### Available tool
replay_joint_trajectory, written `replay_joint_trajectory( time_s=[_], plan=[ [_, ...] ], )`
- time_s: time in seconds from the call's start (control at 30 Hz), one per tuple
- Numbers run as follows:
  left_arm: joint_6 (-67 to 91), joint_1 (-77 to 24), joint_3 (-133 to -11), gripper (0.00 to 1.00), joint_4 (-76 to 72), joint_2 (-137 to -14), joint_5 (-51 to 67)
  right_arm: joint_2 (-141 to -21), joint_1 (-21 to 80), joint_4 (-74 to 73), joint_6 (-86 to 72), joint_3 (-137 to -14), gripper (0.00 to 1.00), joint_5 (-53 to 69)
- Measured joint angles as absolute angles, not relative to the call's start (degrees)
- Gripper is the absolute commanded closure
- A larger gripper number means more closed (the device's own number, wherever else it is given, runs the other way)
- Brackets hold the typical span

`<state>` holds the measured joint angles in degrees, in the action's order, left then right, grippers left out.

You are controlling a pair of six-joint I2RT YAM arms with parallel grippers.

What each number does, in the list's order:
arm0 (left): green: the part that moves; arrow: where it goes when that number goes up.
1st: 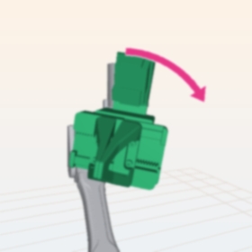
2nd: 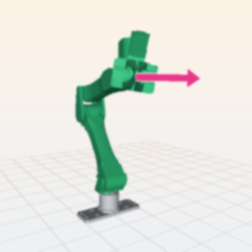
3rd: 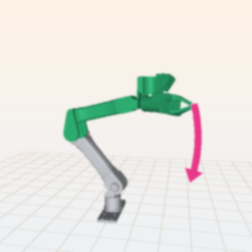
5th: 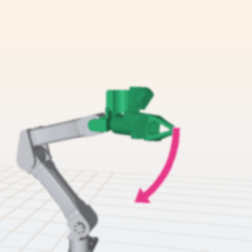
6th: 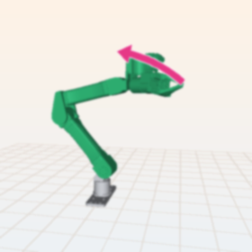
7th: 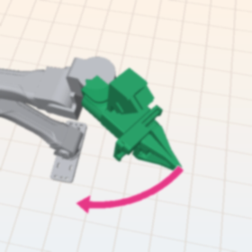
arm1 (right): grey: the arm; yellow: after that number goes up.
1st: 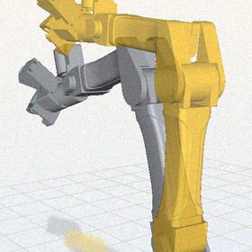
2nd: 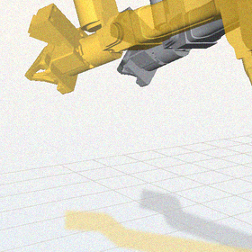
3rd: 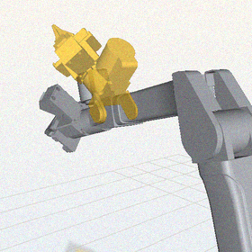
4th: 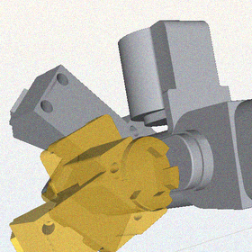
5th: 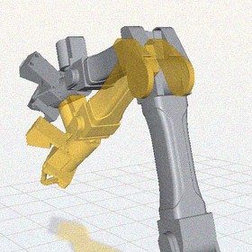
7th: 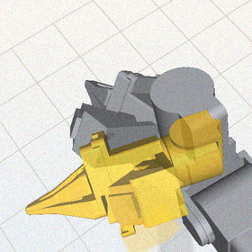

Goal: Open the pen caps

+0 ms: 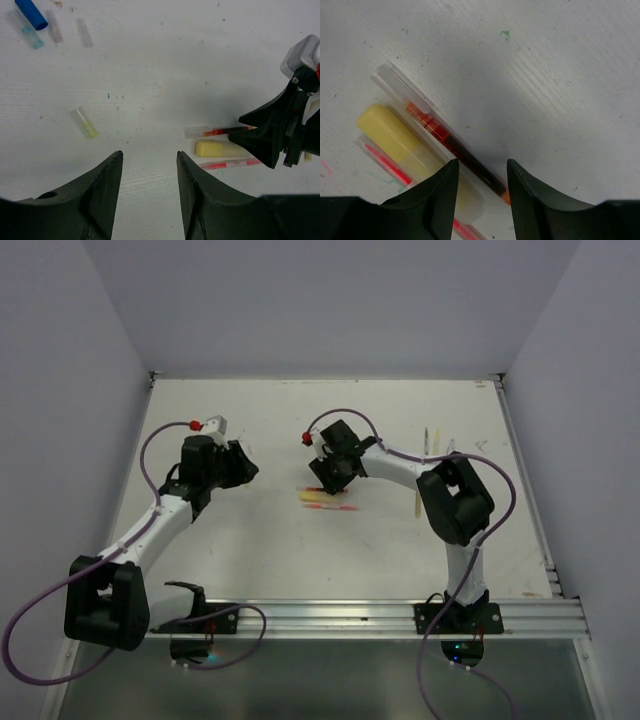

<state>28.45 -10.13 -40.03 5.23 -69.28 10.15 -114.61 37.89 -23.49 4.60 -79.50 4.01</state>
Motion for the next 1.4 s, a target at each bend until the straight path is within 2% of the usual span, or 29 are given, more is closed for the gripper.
replay_joint_trajectory(
  time_s=[0.2, 0.27, 0.33, 0.4, 0.43, 0.63, 1.03, 1.17, 1.4],
  plan=[
    [28.42, -10.13, -39.48, 0.49, 5.28, -69.28, 10.28, -116.03, 38.00, -24.10, 5.13, -80.58, 0.54, 4.01],
    [28.42, -10.13, -39.48, 0.49, 5.28, -69.25, 10.28, -116.20, 38.13, -24.32, 5.41, -80.66, 0.59, 3.90],
    [28.45, -10.13, -39.46, 0.49, 5.26, -69.19, 10.37, -116.33, 38.20, -24.43, 5.69, -80.79, 0.69, 3.57],
    [28.45, -10.13, -39.46, 0.49, 5.21, -69.10, 10.59, -116.64, 38.13, -24.64, 6.17, -81.19, 0.75, 3.36],
    [28.45, -10.13, -39.46, 0.49, 5.21, -69.08, 10.76, -116.77, 38.13, -24.75, 6.26, -81.43, 0.82, 3.14],
    [28.45, -10.13, -39.46, 0.49, 5.19, -68.64, 11.64, -116.97, 38.20, -24.73, 7.35, -81.67, 1.00, 3.05],
    [30.46, -10.13, -38.22, 0.49, 2.37, -68.25, 14.96, -115.98, 38.30, -21.82, 4.32, -80.64, 1.00, 0.30],
    [32.45, -10.13, -36.62, 0.49, -0.75, -68.18, 18.13, -109.03, 38.33, -20.53, 0.67, -75.83, 1.00, -2.13],
    [35.90, -10.13, -34.46, 0.49, -5.13, -68.01, 21.82, -89.52, 39.94, -18.06, -5.87, -65.28, 1.00, -0.73]
  ],
)
